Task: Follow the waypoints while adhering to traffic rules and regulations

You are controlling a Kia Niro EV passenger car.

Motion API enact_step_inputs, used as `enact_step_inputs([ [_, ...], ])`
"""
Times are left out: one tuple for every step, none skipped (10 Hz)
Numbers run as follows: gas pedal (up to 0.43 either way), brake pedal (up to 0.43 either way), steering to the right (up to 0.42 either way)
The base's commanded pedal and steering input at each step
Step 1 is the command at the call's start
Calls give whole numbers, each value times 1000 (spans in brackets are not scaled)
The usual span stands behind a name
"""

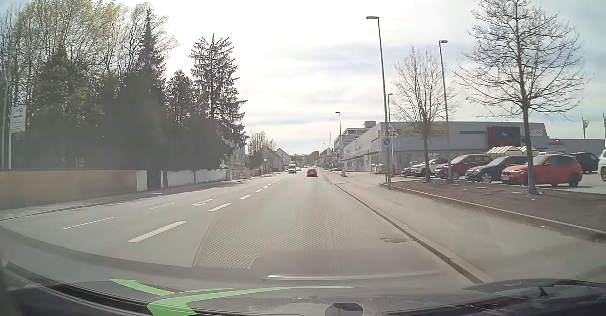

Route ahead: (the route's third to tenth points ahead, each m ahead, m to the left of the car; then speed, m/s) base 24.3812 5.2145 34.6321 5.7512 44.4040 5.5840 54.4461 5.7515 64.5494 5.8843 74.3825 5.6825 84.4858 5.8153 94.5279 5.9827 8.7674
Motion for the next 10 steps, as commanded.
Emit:
enact_step_inputs([
  [260, 0, 4],
  [260, 0, 4],
  [260, 0, 3],
  [260, 0, 3],
  [260, 0, 3],
  [260, 0, 3],
  [260, 0, 3],
  [260, 0, 2],
  [260, 0, 2],
  [260, 0, 1],
])
